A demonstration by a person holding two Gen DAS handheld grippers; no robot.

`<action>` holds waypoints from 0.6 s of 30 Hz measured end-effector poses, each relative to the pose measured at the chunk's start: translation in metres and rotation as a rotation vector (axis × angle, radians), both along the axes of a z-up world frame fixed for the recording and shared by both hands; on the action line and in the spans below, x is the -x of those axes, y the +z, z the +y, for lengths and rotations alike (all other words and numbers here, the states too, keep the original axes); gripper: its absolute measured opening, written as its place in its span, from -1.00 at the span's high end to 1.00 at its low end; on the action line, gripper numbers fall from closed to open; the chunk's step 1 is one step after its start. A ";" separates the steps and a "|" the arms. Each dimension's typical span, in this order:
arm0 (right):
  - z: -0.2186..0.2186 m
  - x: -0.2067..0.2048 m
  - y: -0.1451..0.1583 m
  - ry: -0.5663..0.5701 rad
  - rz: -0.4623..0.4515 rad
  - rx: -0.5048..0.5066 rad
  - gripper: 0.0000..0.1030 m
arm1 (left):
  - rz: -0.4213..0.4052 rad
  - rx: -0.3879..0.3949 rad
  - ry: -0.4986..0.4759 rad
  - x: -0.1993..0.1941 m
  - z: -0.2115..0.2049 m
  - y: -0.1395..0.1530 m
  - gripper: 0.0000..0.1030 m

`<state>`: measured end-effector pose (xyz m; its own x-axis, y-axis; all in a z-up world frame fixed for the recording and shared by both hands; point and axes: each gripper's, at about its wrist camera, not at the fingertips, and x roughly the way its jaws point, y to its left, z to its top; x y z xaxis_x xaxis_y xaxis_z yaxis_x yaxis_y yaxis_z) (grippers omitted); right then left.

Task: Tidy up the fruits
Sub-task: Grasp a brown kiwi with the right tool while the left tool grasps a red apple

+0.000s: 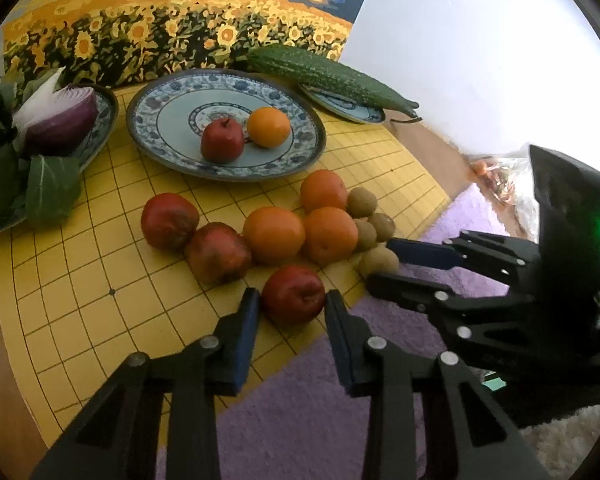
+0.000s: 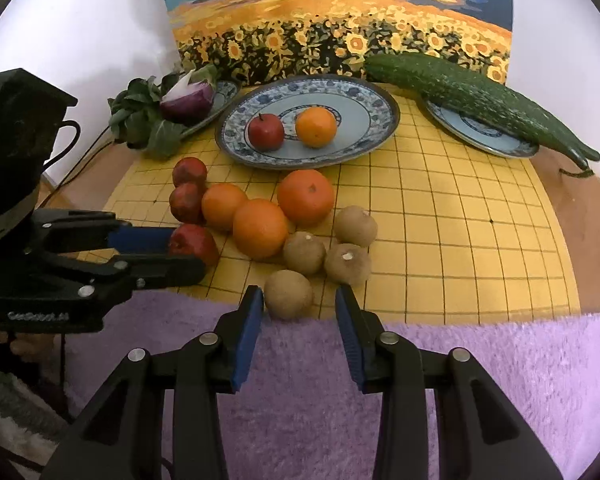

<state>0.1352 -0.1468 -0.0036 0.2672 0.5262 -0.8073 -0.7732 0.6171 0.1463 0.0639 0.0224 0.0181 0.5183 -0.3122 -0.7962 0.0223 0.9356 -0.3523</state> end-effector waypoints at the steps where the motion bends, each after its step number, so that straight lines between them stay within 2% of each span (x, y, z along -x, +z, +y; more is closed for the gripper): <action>1: 0.000 0.000 0.000 0.004 -0.003 -0.002 0.39 | -0.005 0.005 0.002 0.001 0.000 0.001 0.32; 2: 0.001 0.001 0.000 0.014 -0.006 -0.007 0.48 | -0.008 0.007 0.003 0.003 0.001 0.002 0.32; 6: 0.003 0.009 0.007 0.065 -0.047 -0.009 0.47 | -0.030 0.006 0.002 0.010 0.000 0.009 0.33; 10: 0.004 0.019 0.030 0.105 -0.127 -0.052 0.47 | -0.085 -0.020 0.005 0.016 0.000 0.032 0.33; 15: 0.004 0.011 0.064 0.072 -0.180 -0.120 0.47 | -0.139 -0.050 0.044 0.006 0.009 0.067 0.33; 18: 0.007 -0.002 0.078 0.043 -0.188 -0.151 0.47 | -0.165 -0.063 0.076 -0.009 0.018 0.077 0.33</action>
